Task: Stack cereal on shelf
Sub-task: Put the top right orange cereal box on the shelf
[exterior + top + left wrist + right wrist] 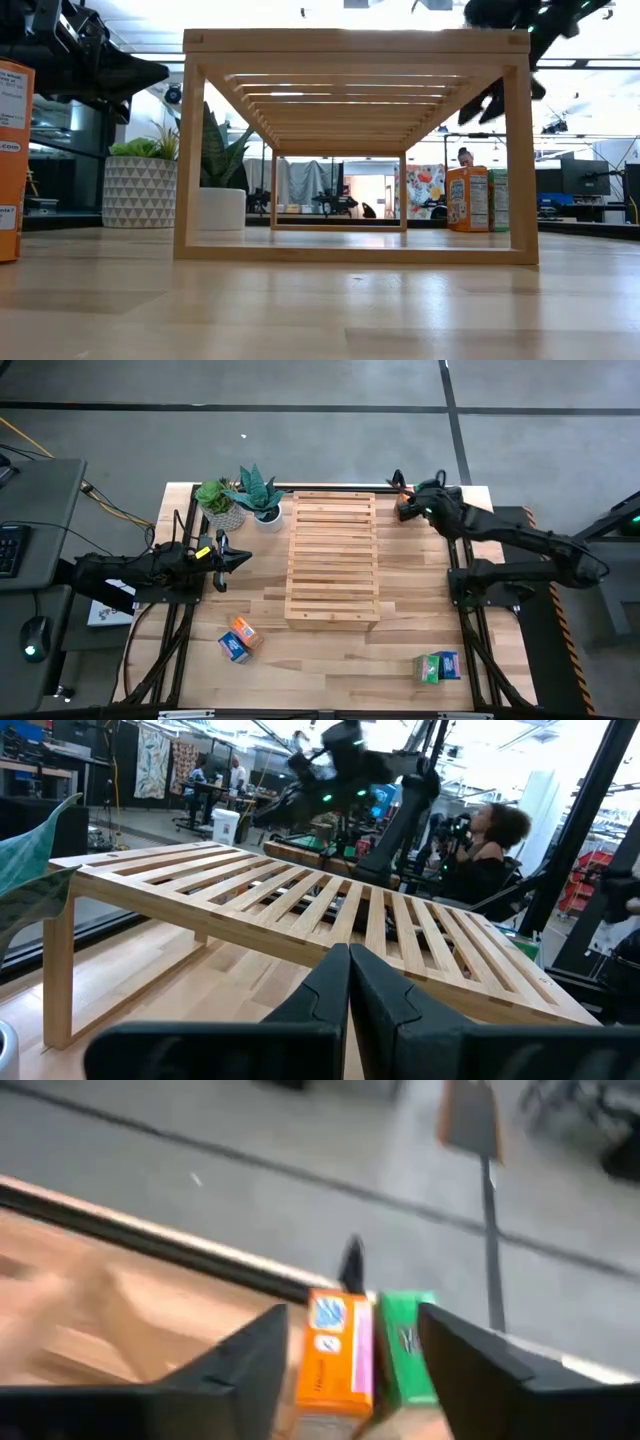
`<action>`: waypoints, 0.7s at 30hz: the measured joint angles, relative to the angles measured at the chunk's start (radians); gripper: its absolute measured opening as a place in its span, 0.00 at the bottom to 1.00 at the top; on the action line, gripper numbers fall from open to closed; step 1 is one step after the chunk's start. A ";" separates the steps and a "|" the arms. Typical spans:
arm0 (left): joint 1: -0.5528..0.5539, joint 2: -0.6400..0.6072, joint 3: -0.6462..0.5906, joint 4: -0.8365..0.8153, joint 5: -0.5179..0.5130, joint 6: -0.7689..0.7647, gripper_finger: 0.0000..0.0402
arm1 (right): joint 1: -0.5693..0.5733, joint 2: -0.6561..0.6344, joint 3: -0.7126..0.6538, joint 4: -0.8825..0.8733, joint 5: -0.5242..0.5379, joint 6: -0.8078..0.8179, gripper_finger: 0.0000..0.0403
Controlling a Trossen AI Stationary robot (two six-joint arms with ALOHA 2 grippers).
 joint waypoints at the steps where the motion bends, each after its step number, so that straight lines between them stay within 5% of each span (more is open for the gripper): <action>1: 0.000 0.000 0.000 0.000 0.000 0.000 0.01 | -0.025 0.030 0.000 0.003 -0.027 0.017 0.60; 6: 0.000 0.000 0.000 0.000 0.000 0.000 0.01 | -0.114 0.147 0.002 0.051 -0.120 0.036 0.72; 21: 0.000 0.000 0.000 0.000 0.000 0.000 0.01 | -0.161 0.234 0.002 0.069 -0.163 0.091 0.73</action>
